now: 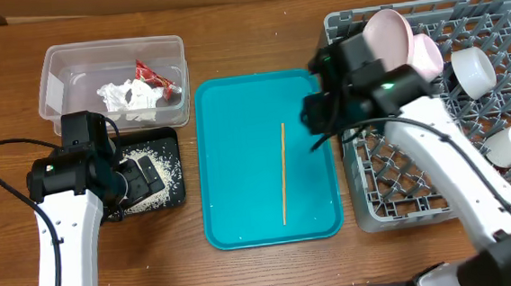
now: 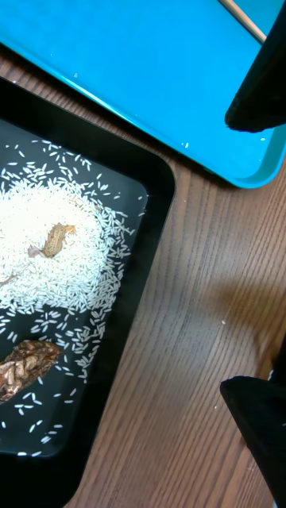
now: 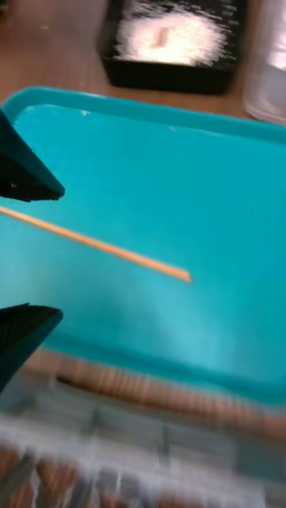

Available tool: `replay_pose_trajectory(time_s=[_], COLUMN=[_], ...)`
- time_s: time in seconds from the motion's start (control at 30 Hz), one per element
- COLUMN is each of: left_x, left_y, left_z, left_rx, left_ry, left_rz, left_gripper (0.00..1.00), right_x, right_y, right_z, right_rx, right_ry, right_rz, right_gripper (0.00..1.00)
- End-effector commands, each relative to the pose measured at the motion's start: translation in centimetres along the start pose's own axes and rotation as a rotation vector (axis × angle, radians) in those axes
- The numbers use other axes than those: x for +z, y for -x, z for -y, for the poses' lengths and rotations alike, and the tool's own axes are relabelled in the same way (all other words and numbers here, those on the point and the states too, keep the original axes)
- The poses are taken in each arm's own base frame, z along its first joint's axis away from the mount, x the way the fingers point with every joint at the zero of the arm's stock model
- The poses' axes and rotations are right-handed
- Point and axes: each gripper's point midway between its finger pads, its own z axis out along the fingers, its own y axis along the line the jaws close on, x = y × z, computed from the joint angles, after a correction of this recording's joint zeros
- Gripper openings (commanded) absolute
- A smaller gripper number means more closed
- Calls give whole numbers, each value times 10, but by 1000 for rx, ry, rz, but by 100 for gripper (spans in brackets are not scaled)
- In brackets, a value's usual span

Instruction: Sort waste into correct bins and load items into the dishwasher

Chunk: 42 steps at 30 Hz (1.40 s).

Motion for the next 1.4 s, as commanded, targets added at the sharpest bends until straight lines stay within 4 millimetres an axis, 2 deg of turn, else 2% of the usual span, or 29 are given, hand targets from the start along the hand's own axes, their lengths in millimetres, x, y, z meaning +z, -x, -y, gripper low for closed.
replay_pose_trajectory(time_s=[0.0, 0.13, 0.27, 0.4, 0.57, 0.6, 0.77, 0.9, 0.97, 1.07, 1.23, 1.37], left_x=[-1, -1, -1, -1, -1, -1, -1, -1, -1, -1, -1, -1], left_y=[2, 2, 2, 2, 2, 2, 2, 2, 2, 2, 2, 2], left_z=[1, 1, 1, 1, 1, 1, 1, 1, 1, 1, 1, 1], left_rx=[-16, -16, -16, -16, -16, -16, -16, -16, -16, -16, -16, -16], left_ry=[-8, -8, -8, -8, -8, -8, -8, -8, -8, -8, -8, -8], left_rz=[1, 1, 1, 1, 1, 1, 1, 1, 1, 1, 1, 1], left_gripper=[100, 100, 100, 100, 100, 100, 100, 100, 100, 100, 100, 100], right_x=[46, 88, 124, 148, 163, 164, 164, 162, 160, 157, 142, 109], right_y=[-27, -47, -68, -86, -100, -101, -102, -105, -107, -111, -103, -79], right_z=[-14, -19, -11, -2, 6, 6, 7, 8, 8, 10, 15, 22], right_rx=[36, 119, 170, 175, 184, 184, 185, 187, 188, 191, 191, 158], right_ry=[4, -41, -138, -176, -204, -205, -208, -214, -219, -229, -256, -306], right_rz=[-145, -252, -334, -411, -469, -472, -474, -488, -499, -520, -503, -416], right_gripper=[47, 47, 48, 48, 47, 46, 22, 13, 13, 4, 4, 4])
